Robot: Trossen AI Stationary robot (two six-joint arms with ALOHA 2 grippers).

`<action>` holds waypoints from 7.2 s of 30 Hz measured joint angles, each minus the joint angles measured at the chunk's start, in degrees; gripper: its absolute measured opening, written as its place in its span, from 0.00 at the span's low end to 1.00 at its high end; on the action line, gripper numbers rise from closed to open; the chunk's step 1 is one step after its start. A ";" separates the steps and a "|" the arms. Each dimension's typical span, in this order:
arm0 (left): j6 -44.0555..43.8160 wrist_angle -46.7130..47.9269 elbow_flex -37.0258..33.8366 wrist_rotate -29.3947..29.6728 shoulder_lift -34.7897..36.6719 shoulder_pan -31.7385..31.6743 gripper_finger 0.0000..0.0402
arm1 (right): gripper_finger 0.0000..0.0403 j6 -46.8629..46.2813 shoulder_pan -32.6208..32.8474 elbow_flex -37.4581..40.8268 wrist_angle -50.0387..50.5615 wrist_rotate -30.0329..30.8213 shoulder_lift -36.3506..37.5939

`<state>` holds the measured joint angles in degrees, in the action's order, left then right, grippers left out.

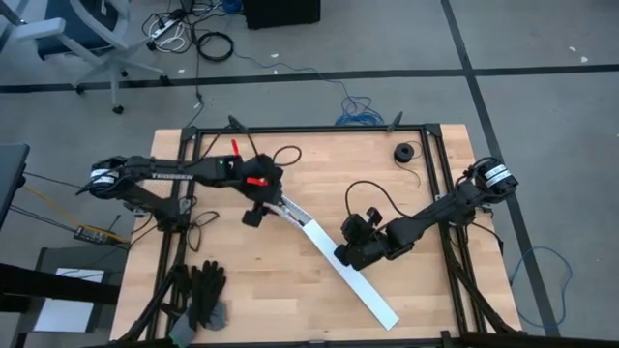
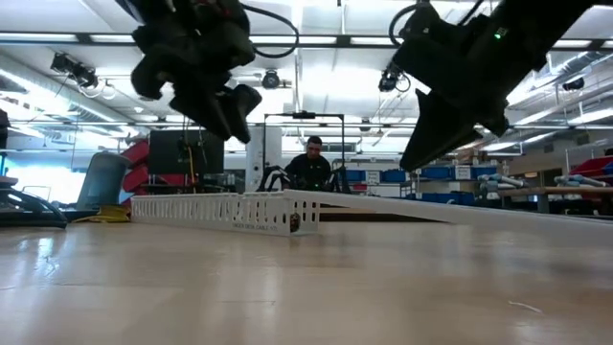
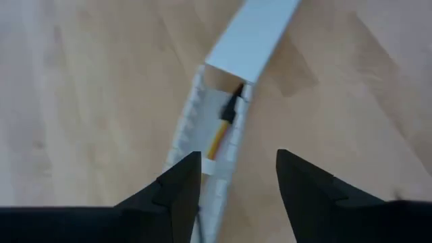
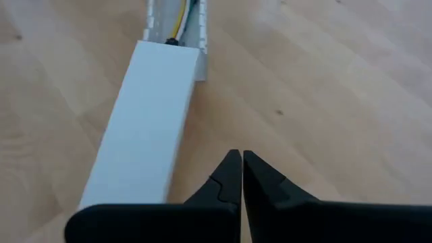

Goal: Ziptie cables
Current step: Close the white cable duct

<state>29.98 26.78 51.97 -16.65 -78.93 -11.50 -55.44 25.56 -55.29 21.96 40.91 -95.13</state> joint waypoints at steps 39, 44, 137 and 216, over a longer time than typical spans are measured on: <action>-2.41 -5.90 1.48 7.98 -1.69 -0.01 0.69 | 0.00 17.70 -7.41 4.42 -28.79 -9.50 -0.28; -1.73 -4.02 1.48 11.33 -2.97 0.04 0.69 | 0.00 17.75 -7.41 4.42 -28.82 -9.49 -0.28; 8.24 1.61 15.42 13.08 -23.37 6.78 0.58 | 0.00 23.62 -12.96 4.38 -32.45 -21.62 -0.39; 8.12 -0.11 16.71 12.51 -26.87 7.14 0.63 | 0.03 25.19 -15.56 4.20 -32.61 -23.15 -1.52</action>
<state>38.11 26.68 68.69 -4.14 -105.80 -4.36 -30.25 10.00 -51.09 -10.65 17.75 -96.65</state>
